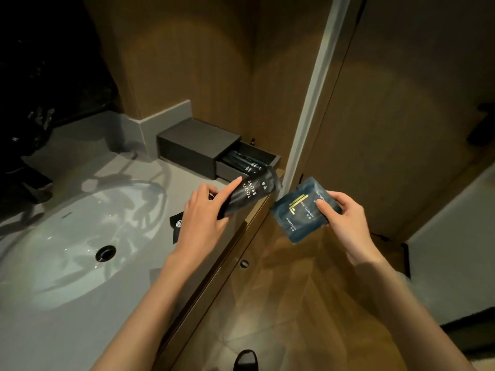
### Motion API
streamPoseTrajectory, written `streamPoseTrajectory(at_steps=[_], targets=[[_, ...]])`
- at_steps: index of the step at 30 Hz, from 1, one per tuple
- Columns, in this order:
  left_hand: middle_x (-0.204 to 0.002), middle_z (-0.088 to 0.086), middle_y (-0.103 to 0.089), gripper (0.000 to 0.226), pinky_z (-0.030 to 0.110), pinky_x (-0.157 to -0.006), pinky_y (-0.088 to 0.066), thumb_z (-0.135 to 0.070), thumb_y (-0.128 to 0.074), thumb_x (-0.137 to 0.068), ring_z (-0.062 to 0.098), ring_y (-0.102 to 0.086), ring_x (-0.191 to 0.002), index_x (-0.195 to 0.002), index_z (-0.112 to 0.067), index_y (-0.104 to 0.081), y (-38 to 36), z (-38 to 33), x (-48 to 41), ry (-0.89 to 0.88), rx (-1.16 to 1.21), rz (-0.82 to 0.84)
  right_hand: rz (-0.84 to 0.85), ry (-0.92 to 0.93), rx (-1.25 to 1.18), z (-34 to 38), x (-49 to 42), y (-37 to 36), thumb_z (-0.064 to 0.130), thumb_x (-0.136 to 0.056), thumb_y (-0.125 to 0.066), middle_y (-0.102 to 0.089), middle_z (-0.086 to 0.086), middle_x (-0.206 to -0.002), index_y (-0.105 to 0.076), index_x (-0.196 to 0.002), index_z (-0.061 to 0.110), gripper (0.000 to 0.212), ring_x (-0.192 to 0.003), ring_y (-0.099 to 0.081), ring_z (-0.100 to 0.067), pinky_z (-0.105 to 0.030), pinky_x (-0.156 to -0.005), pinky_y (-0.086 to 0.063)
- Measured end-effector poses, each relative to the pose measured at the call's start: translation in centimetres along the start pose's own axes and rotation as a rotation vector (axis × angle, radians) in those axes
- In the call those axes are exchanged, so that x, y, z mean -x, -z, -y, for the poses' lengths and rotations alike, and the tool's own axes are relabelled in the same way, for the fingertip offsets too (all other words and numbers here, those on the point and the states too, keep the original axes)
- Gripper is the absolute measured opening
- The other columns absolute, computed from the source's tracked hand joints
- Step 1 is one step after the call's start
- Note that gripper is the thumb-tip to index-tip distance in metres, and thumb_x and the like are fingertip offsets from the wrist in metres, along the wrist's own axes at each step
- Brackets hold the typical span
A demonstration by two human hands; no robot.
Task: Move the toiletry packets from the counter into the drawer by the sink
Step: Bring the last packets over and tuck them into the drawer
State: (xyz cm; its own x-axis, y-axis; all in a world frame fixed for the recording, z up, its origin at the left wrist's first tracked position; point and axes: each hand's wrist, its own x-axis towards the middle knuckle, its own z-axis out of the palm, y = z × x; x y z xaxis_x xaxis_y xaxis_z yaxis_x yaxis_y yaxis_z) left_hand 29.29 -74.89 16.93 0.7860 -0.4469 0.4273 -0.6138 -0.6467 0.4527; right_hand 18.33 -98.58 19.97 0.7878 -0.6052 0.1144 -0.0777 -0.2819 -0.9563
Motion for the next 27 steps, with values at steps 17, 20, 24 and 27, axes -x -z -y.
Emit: streamPoseTrajectory(at_steps=[17,20,24,27], targets=[[-0.096,-0.005,-0.045,0.055,0.031,-0.082,-0.040,-0.040,-0.058,-0.090,0.011,-0.040,-0.095,-0.141,-0.041,-0.038,-7.4,5.8,-15.3,0.455,-0.070,-0.195,0.420,0.030,0.043,-1.5,-30.2,-11.0,0.019,-0.092,-0.062,-0.064,-0.008,-0.118,-0.064,-0.112,0.014,0.021,-0.083,-0.067,-0.018,-0.020,-0.052,-0.053],[-0.097,-0.005,-0.047,0.056,0.033,-0.081,-0.042,-0.038,-0.060,-0.089,0.013,-0.042,-0.094,-0.140,-0.041,-0.038,-8.2,6.7,-16.1,0.545,-0.132,-0.232,0.567,0.009,-0.001,-2.1,-34.7,-15.1,0.016,-0.092,-0.062,-0.062,-0.010,-0.120,-0.063,-0.112,0.013,0.020,-0.082,-0.068,-0.018,-0.023,-0.056,-0.056],[-0.098,-0.003,-0.048,0.057,0.035,-0.082,-0.042,-0.035,-0.062,-0.088,0.018,-0.045,-0.094,-0.140,-0.040,-0.040,-9.1,6.6,-17.0,0.685,-0.241,-0.273,0.735,-0.095,-0.095,-2.7,-39.3,-20.5,0.006,-0.091,-0.060,-0.060,-0.013,-0.112,-0.060,-0.106,0.008,0.014,-0.088,-0.062,-0.020,-0.018,-0.054,-0.057],[-0.094,-0.002,-0.048,0.056,0.036,-0.082,-0.043,-0.034,-0.065,-0.086,0.021,-0.046,-0.093,-0.137,-0.039,-0.044,-9.8,5.3,-17.7,0.784,-0.284,-0.335,0.854,-0.161,-0.074,-3.4,-41.9,-24.3,0.005,-0.092,-0.059,-0.063,-0.015,-0.118,-0.062,-0.108,0.007,0.017,-0.103,-0.064,-0.026,-0.021,-0.060,-0.060]])
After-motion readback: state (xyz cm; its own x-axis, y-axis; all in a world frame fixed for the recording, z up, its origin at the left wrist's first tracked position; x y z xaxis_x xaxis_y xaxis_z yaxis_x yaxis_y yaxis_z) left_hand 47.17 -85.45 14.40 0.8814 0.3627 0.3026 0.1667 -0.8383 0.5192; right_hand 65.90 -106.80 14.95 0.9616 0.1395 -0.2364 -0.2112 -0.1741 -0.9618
